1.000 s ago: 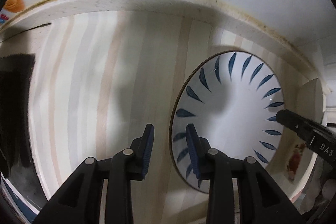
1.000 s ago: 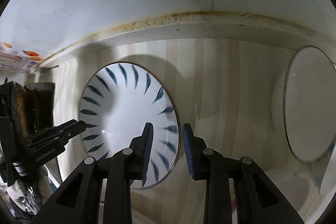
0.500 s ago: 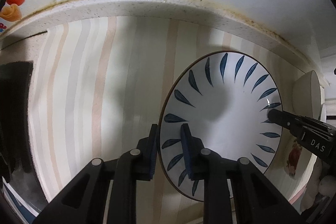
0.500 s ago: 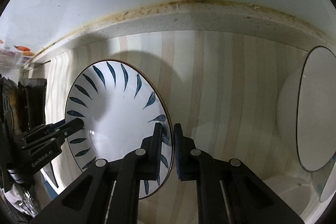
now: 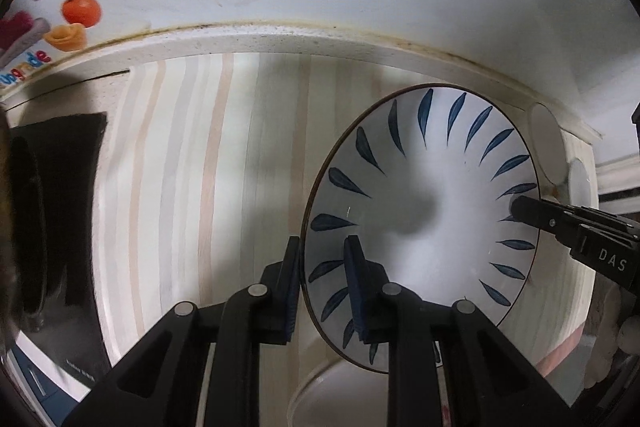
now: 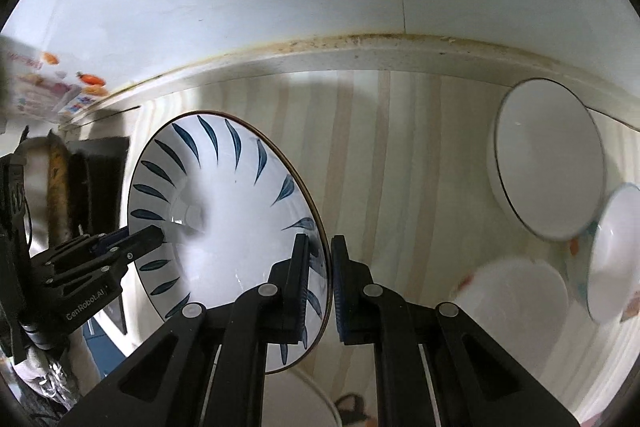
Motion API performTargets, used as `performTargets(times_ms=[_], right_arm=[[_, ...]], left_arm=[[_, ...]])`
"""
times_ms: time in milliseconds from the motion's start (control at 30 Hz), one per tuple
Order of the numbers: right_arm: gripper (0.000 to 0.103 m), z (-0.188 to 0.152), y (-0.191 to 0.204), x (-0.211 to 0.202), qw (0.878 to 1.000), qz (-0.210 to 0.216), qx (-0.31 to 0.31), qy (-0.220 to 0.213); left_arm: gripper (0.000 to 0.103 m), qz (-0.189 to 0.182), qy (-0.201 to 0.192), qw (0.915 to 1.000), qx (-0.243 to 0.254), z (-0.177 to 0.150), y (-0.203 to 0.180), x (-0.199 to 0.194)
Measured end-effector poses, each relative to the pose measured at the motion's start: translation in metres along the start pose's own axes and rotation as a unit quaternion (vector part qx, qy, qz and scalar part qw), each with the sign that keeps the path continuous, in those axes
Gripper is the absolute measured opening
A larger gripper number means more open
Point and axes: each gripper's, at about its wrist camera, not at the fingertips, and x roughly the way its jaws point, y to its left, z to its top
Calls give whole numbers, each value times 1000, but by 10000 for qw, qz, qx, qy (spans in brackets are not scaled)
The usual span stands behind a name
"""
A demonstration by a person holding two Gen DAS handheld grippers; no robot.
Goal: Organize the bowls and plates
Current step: 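Grasp the rim of the blue-striped plate with both grippers, then carry the blue-striped plate onto the plate stack and open both grippers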
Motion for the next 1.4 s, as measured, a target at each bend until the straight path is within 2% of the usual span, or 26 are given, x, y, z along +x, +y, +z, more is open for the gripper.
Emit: performTargets(times_ms=[300, 500, 733, 900, 1167, 1400], right_arm=[[12, -67, 3, -38, 9999, 130, -11, -58], [13, -110, 3, -42, 9998, 214, 28, -37], [13, -153, -6, -29, 9996, 231, 95, 123], [13, -178, -16, -3, 9990, 204, 182, 363], [13, -197, -30, 30, 9975, 179, 317, 606], [13, -198, -28, 44, 9971, 154, 267, 700]], left_arm=[[19, -49, -217, 9997, 122, -58, 2, -38], [19, -20, -246, 9995, 206, -98, -2, -47], [19, -15, -12, 9998, 205, -133, 1, -26], [19, 80, 228, 9994, 241, -151, -1, -4], [19, 302, 540, 9975, 340, -164, -2, 28], [19, 446, 601, 9967, 326, -166, 0, 37]])
